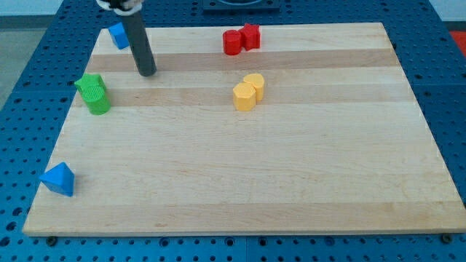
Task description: Push the blue cube to the right of the blue triangle
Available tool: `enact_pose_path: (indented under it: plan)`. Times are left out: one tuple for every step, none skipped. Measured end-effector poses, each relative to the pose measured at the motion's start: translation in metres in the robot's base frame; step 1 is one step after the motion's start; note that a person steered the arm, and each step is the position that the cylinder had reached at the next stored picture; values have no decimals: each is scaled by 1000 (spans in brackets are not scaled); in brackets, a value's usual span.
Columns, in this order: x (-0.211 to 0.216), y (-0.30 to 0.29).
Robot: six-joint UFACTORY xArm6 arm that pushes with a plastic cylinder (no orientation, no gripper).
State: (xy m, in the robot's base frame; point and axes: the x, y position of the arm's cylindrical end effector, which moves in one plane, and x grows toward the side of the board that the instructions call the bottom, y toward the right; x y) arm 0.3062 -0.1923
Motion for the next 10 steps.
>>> enact_pose_path:
  plan:
    - [-18, -112]
    - [-18, -112]
    - [-72, -112]
    - [-114, -112]
    - [-112, -94]
    - [-85, -52]
    - [-63, -22]
    - [-81, -22]
    - [-76, -10]
    - [-20, 11]
